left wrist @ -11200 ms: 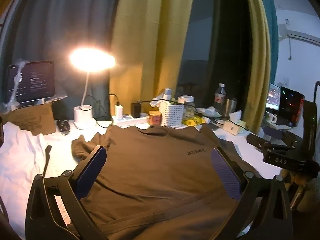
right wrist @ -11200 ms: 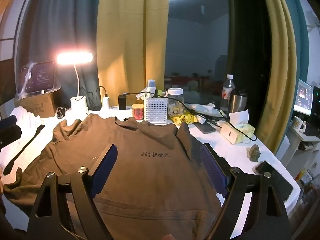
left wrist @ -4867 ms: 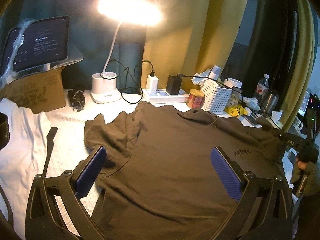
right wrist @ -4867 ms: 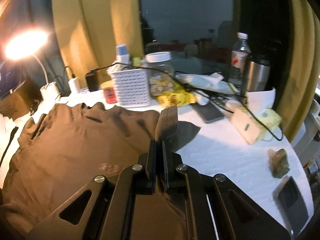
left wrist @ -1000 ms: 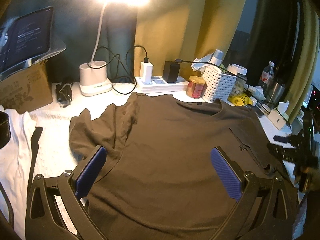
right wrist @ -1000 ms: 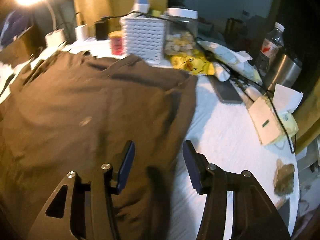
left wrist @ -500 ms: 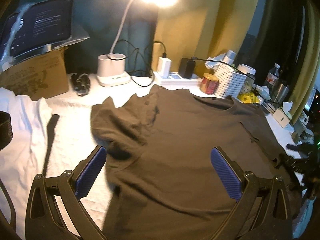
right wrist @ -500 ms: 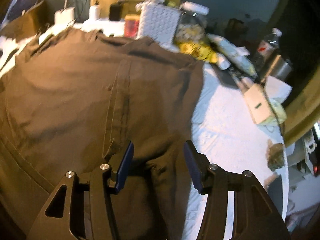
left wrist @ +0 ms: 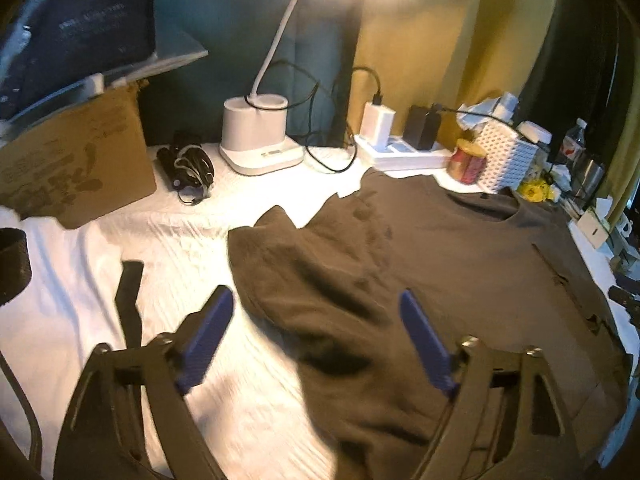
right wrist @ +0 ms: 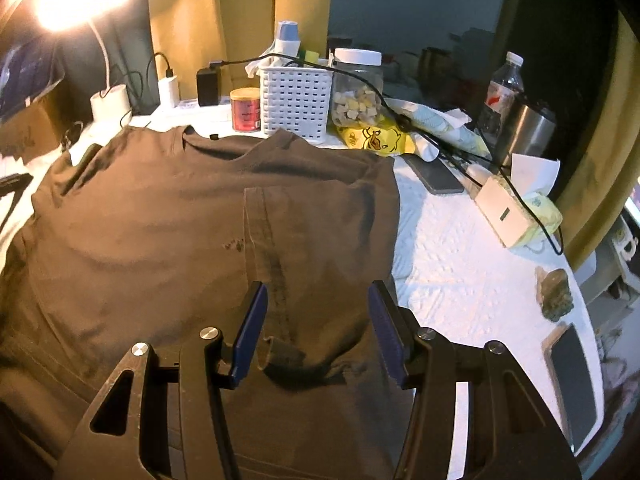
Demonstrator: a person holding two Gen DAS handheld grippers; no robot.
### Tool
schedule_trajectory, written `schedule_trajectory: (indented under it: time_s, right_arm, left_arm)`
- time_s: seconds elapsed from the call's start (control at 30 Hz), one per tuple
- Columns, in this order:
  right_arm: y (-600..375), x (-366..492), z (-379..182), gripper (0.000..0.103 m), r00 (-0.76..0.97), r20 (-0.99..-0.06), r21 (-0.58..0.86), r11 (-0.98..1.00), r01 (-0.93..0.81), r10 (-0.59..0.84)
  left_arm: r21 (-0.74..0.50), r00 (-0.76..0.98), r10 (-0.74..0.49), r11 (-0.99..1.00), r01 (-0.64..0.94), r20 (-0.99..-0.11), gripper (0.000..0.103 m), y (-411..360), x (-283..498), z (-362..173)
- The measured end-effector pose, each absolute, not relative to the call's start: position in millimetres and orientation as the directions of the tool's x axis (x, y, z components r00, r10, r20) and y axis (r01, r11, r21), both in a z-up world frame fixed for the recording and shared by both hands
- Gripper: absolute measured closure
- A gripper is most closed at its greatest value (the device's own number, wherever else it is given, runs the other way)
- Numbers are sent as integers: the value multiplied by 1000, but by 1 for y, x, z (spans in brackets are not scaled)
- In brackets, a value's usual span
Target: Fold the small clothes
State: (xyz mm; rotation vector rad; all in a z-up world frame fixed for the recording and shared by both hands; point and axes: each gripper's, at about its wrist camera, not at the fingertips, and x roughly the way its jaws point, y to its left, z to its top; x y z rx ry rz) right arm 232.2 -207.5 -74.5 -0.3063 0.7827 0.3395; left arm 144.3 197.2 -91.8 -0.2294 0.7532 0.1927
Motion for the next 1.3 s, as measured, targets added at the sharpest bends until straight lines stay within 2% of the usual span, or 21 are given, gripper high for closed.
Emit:
schedule_trajectory:
  time_s: [0.07, 0.2, 0.27, 0.33, 0.4, 0.43, 0.47, 0.73, 1.0, 1.3]
  right_arm:
    - [-207, 233, -74, 48, 661, -727, -132, 907, -399, 185]
    - [-208, 234, -72, 48, 666, -722, -123, 913, -389, 186]
    - [-209, 235, -72, 48, 666, -723, -121, 916, -383, 183]
    - [-211, 236, -73, 48, 667, -724, -119, 919, -376, 179]
    - [-213, 237, -74, 48, 663, -727, -113, 922, -371, 178]
    - [-213, 238, -75, 48, 659, -731, -109, 922, -371, 179]
    - [-212, 239, -76, 48, 655, -733, -106, 922, -373, 181]
    - [-210, 239, -77, 48, 647, -734, -94, 913, -397, 206]
    - [-216, 239, -77, 48, 645, -731, -78, 910, -407, 226]
    - [-234, 238, -78, 48, 650, -719, -43, 918, -395, 246]
  left_arm:
    - [-126, 697, 91, 959, -254, -712, 29, 206, 158, -99]
    - [-126, 658, 78, 958, -256, -749, 31, 221, 181, -114]
    - [-156, 631, 43, 954, -257, -775, 45, 229, 190, -124]
    - [-158, 635, 39, 955, -251, -771, 50, 230, 192, -126]
    - [-182, 636, 3, 957, -226, -772, 68, 230, 193, -125]
    - [-185, 636, -4, 958, -219, -772, 90, 230, 193, -126]
    - [-184, 630, -5, 958, -219, -776, 99, 231, 194, -127]
    - [-125, 675, 120, 945, -303, -728, 100, 244, 174, -117]
    - [-36, 690, 211, 945, -325, -692, 100, 219, 165, -98]
    - [-13, 746, 148, 978, -206, -649, 100, 174, 176, -71]
